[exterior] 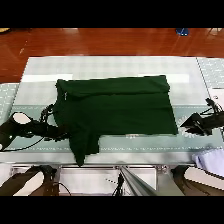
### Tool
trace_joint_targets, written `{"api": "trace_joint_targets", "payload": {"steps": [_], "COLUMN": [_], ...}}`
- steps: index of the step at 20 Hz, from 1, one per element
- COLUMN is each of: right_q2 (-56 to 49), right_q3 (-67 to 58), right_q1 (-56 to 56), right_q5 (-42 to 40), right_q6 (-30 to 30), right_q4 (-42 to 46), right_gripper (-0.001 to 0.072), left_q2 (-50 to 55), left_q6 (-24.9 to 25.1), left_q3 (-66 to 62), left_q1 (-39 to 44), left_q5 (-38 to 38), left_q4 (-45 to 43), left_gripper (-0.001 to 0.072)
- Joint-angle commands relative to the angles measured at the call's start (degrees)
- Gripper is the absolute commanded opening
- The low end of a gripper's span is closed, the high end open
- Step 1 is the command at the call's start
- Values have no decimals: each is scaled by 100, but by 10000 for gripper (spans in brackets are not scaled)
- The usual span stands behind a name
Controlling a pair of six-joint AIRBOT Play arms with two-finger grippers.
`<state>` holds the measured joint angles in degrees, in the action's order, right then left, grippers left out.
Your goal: Fold the shirts.
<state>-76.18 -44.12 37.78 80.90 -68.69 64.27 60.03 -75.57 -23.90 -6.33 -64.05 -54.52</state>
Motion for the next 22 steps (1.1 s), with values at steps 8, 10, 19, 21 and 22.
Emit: {"api": "trace_joint_targets", "payload": {"steps": [8, 10, 19, 21, 22], "right_q2": [11, 125, 313, -79, -284], "right_q3": [476, 50, -2409, -2549, -2616], "right_q1": [-1340, -1325, -2275, -2549, -2629], "right_q5": [-1209, -885, -2614, -3366, -3650], "right_q6": [-306, -120, -369, -461, -461], "right_q4": [-398, -638, -1578, -1582, -1589], "right_gripper": [33, 34, 32, 31, 32], "left_q2": [-7, -7, 343, 874, 1154], "left_q6": [142, 144, -98, -98, -98], "left_q3": [-260, -761, -3698, -3893, -4013], "left_q1": [-9, -15, -48, -48, -52], "left_q5": [-7, -205, 485, 503, 505], "left_q4": [4, 7, 17, 20, 20], "left_gripper": [34, 34, 34, 34, 34]}}
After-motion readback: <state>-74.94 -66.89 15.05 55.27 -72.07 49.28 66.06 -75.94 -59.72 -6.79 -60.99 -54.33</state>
